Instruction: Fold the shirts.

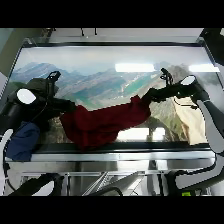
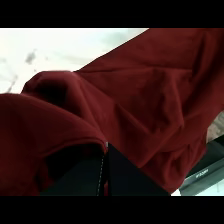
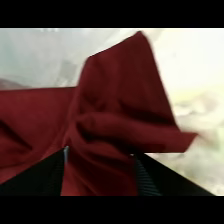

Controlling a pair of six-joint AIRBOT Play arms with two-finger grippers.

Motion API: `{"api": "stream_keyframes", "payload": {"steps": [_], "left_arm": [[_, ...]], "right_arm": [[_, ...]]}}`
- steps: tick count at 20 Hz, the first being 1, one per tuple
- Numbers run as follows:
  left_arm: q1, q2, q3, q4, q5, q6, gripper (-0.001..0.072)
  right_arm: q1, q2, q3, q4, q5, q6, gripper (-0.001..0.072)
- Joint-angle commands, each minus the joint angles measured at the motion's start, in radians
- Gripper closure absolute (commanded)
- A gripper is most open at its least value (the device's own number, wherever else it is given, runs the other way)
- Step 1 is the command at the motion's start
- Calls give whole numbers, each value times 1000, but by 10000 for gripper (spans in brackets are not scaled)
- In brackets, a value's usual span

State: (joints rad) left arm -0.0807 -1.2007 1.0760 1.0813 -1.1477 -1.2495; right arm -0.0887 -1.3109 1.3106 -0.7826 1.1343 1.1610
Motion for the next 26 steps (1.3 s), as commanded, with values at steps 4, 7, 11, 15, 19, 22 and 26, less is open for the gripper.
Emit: {"api": "stream_keyframes", "payload": {"steps": [4,7,11,15,19,22,26], "left_arm": [[122,-114,122,-1,-217,-10,18],[193,-102,58,-1,-241,-9,18],[248,-46,-145,-11,-233,-7,18],[228,92,-313,-156,-204,-8,18],[72,235,-477,-187,-93,-43,18],[-78,276,-581,-185,56,-89,18],[-185,197,-608,-186,135,-113,19]], "right_arm": [[-167,99,-4,-2,125,2,217],[-190,211,-112,-3,183,2,218],[-135,393,-407,1,144,-3,218],[-86,499,-620,19,19,-6,218],[-60,470,-674,45,-59,-42,218],[-44,418,-674,136,-108,-104,218],[-45,322,-674,244,-149,-189,218]]}}
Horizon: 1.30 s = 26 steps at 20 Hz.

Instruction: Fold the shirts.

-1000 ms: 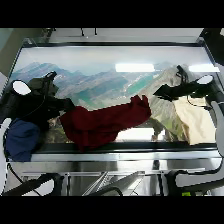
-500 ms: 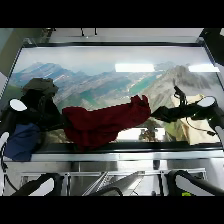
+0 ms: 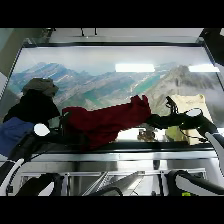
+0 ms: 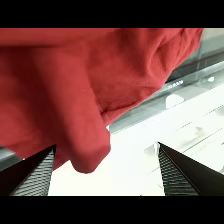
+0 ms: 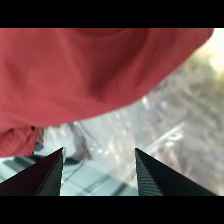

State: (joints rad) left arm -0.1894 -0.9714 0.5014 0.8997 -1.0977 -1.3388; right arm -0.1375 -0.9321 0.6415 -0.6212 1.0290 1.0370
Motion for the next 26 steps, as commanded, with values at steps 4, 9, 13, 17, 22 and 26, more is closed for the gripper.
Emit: {"api": "stream_keyframes", "payload": {"steps": [4,9,13,17,22,26], "left_arm": [[-119,-164,10,-4,112,-15,61],[-171,-241,174,-1,59,-13,364],[-161,-167,229,-2,48,-5,697],[-62,-40,228,-3,45,-5,697],[80,173,228,-6,43,-5,697],[211,354,270,-42,34,-4,697]], "right_arm": [[4,-155,-5,196,-87,-160,218],[4,-222,-4,298,-116,-230,229],[4,-231,-1,390,-118,-302,492],[4,-228,-1,490,-115,-348,646],[2,-99,0,515,-55,-373,693],[2,164,72,521,-52,-366,693]]}}
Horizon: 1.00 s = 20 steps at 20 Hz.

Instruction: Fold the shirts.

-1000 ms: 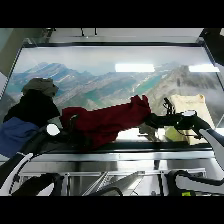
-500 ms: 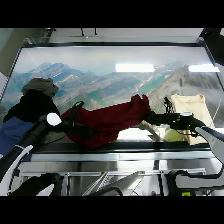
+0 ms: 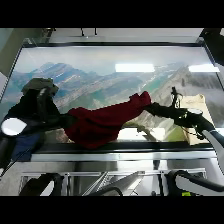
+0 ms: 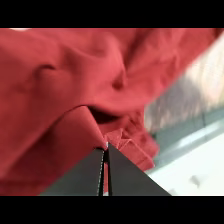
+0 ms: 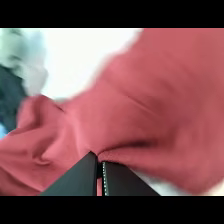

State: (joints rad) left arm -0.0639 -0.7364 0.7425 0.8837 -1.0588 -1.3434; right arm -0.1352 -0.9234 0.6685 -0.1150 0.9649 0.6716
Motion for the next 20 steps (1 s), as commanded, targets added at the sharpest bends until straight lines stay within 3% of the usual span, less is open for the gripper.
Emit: {"api": "stream_keyframes", "payload": {"steps": [1,5,10,12,15,17,20], "left_arm": [[118,162,72,-32,-15,1,697],[224,298,305,-47,5,8,697],[367,392,585,-37,142,9,697],[415,374,665,-38,134,20,698],[444,255,750,-49,2,19,697],[418,154,734,-89,-83,34,697],[290,-1,613,-104,-92,77,697]], "right_arm": [[0,221,80,14,11,9,693],[0,437,267,14,-21,33,693],[0,567,516,1,-71,31,693],[0,568,593,-5,-67,31,693],[0,544,615,-25,-52,39,693],[0,470,613,-70,8,84,693],[2,275,585,-72,68,87,693]]}}
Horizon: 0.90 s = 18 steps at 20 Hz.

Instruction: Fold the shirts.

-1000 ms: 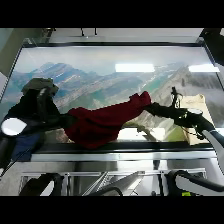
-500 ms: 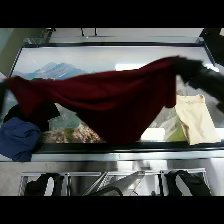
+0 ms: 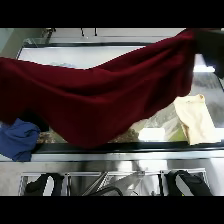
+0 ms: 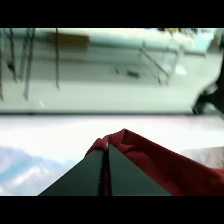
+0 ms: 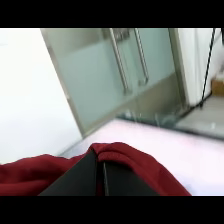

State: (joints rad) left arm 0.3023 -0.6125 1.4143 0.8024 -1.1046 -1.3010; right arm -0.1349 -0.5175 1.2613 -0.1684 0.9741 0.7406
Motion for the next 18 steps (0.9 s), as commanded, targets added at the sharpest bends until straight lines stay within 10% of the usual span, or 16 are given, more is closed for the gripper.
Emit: {"api": "stream_keyframes", "payload": {"steps": [1,9,12,18], "left_arm": [[-137,-190,-104,2,-16,52,697],[-361,-707,-177,123,317,91,697],[-344,-861,-120,138,274,149,696],[-246,-1034,27,158,127,148,697]], "right_arm": [[5,-214,-21,-19,58,14,693],[183,-880,-23,134,-129,-205,692],[172,-981,-23,196,-128,-221,489],[-77,-861,-26,-105,156,32,486]]}}
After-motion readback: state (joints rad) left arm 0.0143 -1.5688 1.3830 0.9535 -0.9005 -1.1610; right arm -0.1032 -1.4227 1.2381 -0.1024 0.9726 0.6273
